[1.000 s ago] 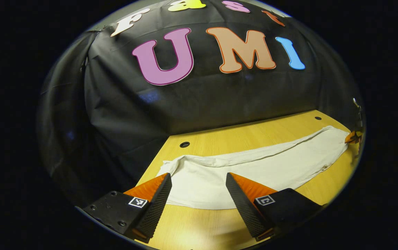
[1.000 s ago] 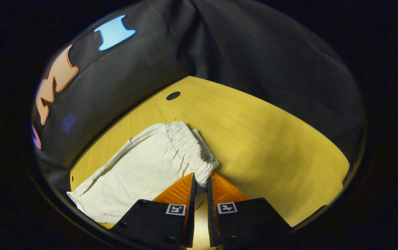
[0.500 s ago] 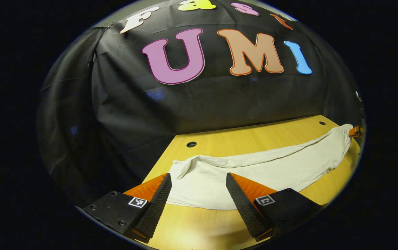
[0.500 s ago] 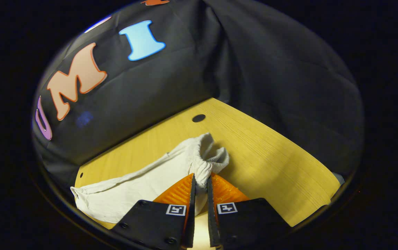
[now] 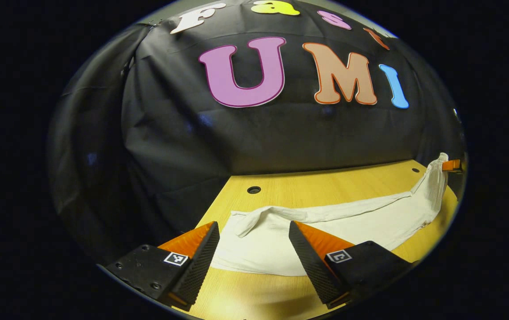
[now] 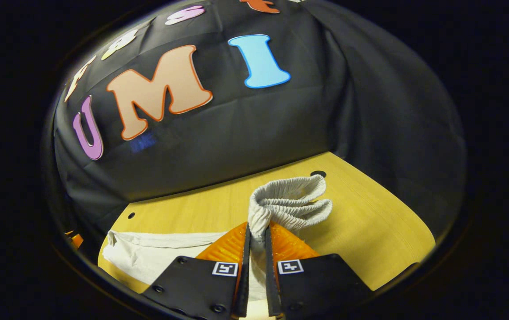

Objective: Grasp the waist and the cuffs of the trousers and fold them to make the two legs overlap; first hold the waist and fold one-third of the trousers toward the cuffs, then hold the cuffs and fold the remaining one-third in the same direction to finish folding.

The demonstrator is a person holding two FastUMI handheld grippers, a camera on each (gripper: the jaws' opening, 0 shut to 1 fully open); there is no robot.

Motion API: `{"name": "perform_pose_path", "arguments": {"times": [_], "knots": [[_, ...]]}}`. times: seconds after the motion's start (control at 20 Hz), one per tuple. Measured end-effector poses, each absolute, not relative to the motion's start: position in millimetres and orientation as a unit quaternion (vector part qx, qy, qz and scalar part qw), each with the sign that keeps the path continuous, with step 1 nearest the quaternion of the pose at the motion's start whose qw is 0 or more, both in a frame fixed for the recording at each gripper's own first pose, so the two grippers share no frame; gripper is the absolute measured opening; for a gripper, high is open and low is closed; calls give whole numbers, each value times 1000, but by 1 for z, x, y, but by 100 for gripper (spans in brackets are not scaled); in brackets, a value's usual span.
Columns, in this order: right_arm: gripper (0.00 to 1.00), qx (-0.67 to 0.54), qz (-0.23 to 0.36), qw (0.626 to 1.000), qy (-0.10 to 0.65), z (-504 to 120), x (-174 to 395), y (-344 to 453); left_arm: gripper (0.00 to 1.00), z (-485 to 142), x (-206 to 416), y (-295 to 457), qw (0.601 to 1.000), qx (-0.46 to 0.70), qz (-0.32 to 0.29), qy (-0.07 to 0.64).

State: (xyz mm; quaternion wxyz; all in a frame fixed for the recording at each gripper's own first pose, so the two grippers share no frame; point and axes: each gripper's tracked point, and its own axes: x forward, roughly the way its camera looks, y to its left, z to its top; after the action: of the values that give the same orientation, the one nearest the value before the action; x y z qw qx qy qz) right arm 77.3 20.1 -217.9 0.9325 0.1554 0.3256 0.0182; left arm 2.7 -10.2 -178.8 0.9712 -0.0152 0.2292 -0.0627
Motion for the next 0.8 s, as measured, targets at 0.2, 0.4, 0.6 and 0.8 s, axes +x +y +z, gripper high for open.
{"name": "perform_pose_path", "arguments": {"times": [0.2, 0.4, 0.6, 0.8], "knots": [[18, 138, 51, 936, 320, -204, 77, 65, 96, -186, 10, 7, 972, -30, -55, 225], [19, 118, 89, 937, 316, -196, 75, 118, 96, -195, 18, 26, 972, -29, -48, 228], [19, 102, 121, 933, 323, -201, 68, 163, 96, -201, 22, 36, 971, -30, -51, 231], [18, 81, 148, 923, 347, -225, 51, 199, 92, -217, 23, 48, 969, -35, -52, 240]]}}
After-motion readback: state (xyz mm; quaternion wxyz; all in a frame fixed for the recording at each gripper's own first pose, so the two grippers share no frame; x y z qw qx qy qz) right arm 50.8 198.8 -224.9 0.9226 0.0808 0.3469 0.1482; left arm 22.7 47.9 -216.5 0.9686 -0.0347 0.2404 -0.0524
